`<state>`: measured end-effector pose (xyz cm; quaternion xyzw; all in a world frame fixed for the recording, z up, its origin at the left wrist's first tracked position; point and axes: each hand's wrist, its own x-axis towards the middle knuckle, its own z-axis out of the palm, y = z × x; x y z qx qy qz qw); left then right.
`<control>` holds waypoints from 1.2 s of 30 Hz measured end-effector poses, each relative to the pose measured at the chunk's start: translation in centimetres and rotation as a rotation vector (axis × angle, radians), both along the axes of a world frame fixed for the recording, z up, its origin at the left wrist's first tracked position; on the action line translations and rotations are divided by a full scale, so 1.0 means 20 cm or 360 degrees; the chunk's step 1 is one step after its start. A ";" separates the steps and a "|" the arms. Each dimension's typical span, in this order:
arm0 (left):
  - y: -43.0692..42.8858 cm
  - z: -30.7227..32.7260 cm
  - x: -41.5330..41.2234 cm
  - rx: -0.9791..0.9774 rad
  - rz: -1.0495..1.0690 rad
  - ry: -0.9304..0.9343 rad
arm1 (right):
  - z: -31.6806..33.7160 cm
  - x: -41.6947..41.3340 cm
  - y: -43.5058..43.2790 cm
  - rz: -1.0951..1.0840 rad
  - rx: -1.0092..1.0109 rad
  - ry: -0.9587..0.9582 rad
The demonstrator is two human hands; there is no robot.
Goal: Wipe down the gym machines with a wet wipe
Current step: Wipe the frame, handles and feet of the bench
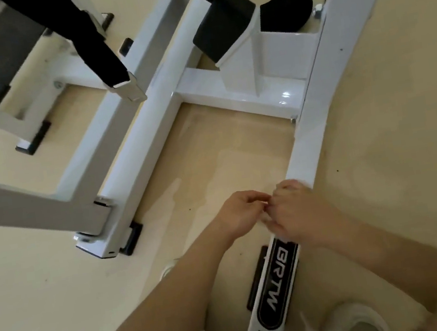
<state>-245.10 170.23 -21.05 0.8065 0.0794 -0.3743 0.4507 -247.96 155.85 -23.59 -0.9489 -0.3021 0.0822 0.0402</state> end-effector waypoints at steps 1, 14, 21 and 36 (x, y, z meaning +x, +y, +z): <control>0.01 0.01 -0.01 0.0009 -0.0039 -0.0011 | 0.03 0.05 0.00 -0.0004 -0.0160 0.0106; 0.73 0.38 -0.07 -0.0208 0.0491 0.0370 | 0.27 0.27 0.78 -0.0472 0.1241 0.1768; 1.05 0.60 0.00 -0.0724 0.0841 0.0247 | 0.58 0.47 1.10 -0.0315 0.1078 0.1484; 1.31 0.14 -0.10 -0.0821 0.2280 0.0235 | 0.16 0.32 1.56 -0.1773 0.1824 0.1817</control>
